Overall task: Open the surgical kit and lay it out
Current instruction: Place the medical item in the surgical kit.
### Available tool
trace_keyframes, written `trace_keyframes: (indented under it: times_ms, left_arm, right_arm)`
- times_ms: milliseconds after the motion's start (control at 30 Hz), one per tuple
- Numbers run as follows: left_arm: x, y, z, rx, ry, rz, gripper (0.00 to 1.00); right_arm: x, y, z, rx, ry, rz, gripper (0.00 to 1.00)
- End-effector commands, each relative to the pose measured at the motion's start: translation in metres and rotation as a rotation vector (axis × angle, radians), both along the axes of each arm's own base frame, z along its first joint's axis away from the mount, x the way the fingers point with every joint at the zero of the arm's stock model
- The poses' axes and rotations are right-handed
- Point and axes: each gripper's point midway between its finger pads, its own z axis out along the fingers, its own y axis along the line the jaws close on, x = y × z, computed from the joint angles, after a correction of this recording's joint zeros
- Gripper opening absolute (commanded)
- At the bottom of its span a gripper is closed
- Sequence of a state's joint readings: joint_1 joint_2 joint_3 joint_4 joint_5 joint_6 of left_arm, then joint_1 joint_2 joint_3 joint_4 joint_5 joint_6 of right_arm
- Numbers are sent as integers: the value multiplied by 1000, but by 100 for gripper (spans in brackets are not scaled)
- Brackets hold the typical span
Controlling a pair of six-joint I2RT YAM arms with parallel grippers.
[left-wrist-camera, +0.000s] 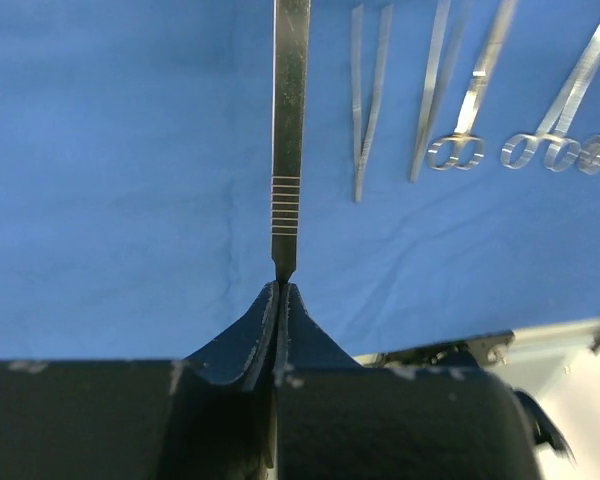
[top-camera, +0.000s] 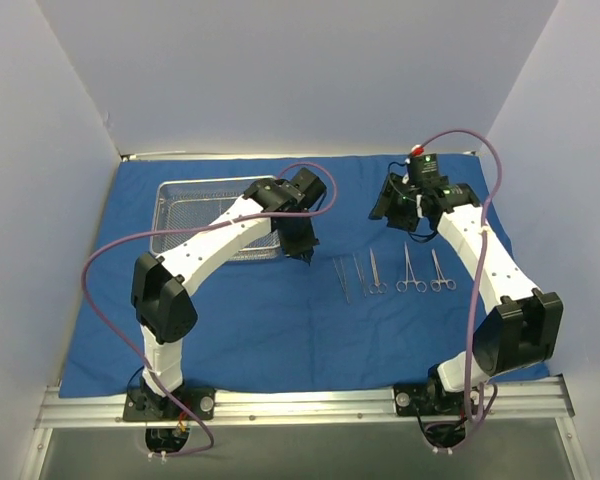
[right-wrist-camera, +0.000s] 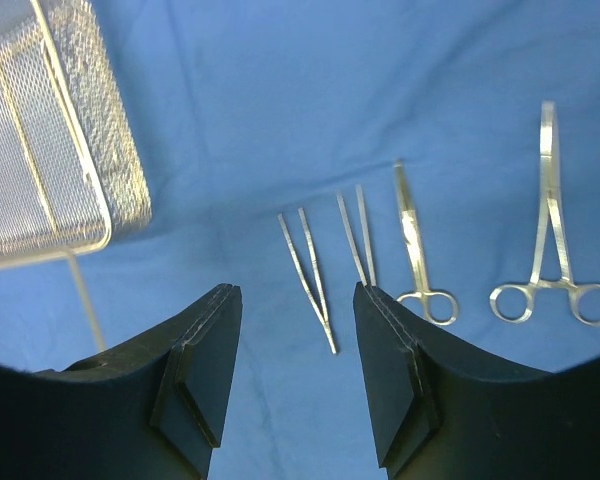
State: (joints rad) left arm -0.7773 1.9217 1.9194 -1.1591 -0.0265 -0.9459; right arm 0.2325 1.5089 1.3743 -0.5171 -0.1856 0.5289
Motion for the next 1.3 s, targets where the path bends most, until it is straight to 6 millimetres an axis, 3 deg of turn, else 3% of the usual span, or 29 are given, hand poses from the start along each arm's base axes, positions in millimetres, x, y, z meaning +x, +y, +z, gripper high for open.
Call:
trace_keyframes:
  times_ms: [0,133,300,433,767,967,1267]
  left_arm:
    - [-2,-4,-3,17,-31,144,2]
    - [-16,-16,-27,82,21,165,2]
    - [-1,-32,-57,106,-6,163,2]
    - [-3,-34,-75,163,8,125,2]
    - [7,-47,-106,178,-4,18,2]
    - [-1,-56,-127,156,49,4,2]
    - [-7,-56,-139,164,81,-25,2]
  right_arm:
    - [-4,-15,19,8,-63,-77,49]
    - [-15,-19,18,10,-49,-98,49]
    - [-21,-20,17,8,-45,-97,50]
    - [-20,-15,13,26,-37,-83,50]
    - [-24,-16,-1,13,-17,-72,50]
    - [-27,-16,-6,9,-3,-64,50]
    - [-26,-13,-13,14,15,-55,50]
